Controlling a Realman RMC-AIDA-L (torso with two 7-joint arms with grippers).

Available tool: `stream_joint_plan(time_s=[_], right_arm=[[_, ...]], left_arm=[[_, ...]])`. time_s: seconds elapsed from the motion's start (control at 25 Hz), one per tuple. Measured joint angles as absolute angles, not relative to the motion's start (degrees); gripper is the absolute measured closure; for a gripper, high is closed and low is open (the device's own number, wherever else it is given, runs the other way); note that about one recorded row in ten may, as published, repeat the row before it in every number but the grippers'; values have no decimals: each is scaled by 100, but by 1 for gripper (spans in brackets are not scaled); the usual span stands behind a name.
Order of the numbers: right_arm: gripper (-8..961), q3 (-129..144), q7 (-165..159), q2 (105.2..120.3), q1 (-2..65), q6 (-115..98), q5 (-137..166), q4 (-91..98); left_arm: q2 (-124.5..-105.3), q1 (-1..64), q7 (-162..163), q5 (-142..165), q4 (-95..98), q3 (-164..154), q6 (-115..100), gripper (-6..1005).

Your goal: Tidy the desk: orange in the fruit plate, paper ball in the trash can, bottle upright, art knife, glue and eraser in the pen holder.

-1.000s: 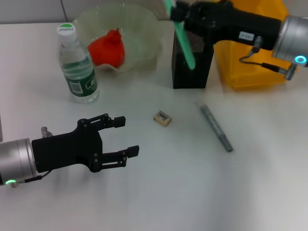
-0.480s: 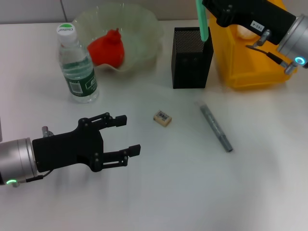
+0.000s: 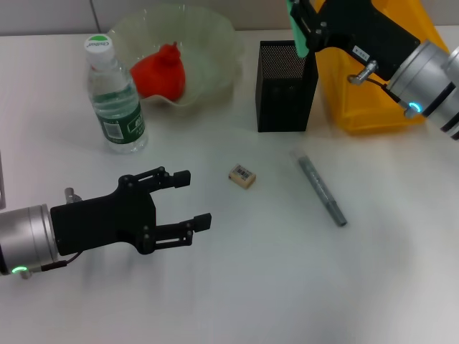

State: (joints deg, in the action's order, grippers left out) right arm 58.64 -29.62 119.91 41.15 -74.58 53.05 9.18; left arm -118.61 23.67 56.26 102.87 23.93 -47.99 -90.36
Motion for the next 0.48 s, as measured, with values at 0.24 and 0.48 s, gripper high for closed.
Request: stream_joint_plan(time_s=[0.24, 0.48], right_arm=[[783, 5818, -2472, 11990, 4153, -7445, 5080, 650], [781, 5814, -2375, 11989, 4297, -7175, 5069, 511]], left_arm=[[-11857, 2366, 5649, 10259, 2390, -4799, -9036, 185], [-11856, 2370, 5669, 10212, 2390, -4799, -9058, 185]])
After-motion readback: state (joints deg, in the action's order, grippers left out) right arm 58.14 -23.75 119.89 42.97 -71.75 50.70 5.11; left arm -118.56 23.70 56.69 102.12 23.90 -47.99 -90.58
